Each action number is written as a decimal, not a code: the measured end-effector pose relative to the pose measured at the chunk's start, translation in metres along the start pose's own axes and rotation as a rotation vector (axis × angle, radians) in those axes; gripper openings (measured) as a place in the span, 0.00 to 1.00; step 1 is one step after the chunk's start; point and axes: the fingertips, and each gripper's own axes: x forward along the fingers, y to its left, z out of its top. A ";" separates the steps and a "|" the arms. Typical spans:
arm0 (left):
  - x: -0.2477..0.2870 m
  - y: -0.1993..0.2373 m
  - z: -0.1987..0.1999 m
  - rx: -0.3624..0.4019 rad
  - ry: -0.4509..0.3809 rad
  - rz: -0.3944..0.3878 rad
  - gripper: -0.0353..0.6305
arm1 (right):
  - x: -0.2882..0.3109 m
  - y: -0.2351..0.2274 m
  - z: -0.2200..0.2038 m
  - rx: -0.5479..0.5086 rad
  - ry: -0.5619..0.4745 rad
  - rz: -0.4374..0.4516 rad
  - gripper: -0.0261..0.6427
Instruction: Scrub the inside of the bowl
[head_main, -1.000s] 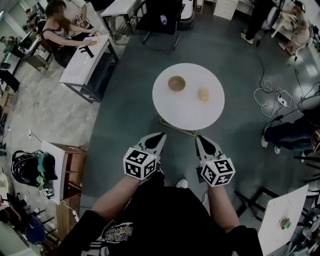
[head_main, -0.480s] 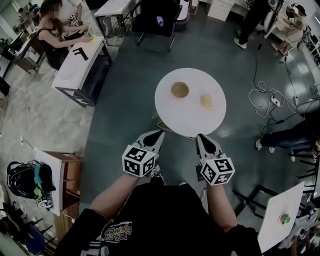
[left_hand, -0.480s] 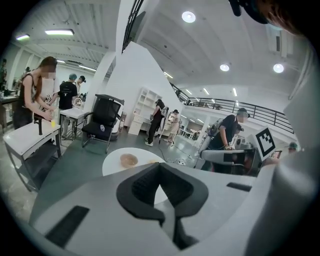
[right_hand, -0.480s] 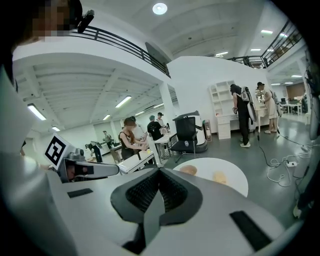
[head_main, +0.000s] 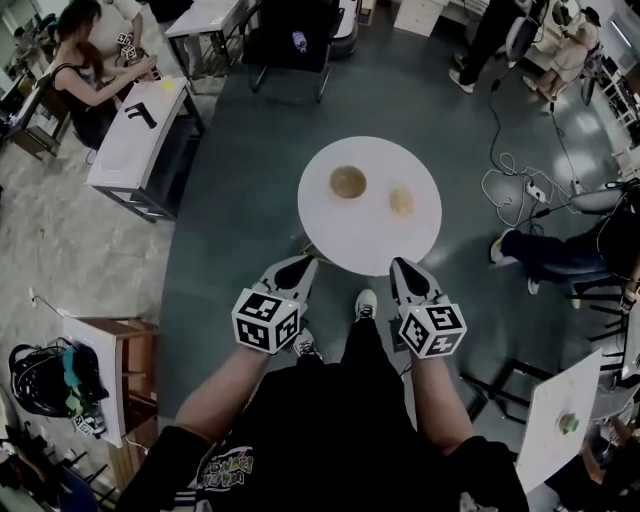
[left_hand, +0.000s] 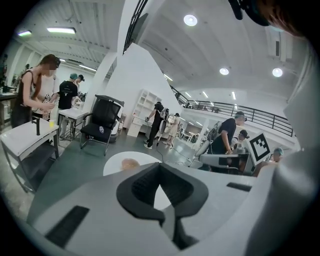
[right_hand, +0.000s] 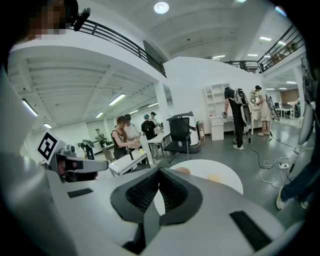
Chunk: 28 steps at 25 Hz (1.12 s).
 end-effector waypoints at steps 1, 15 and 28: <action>0.003 0.000 0.002 0.001 -0.004 -0.002 0.06 | 0.004 -0.003 0.000 0.004 0.004 -0.002 0.07; 0.054 0.034 0.008 -0.028 0.044 0.083 0.06 | 0.068 -0.072 -0.002 0.051 0.065 0.007 0.07; 0.129 0.029 0.001 -0.040 0.085 0.078 0.06 | 0.109 -0.155 -0.022 0.104 0.119 -0.042 0.07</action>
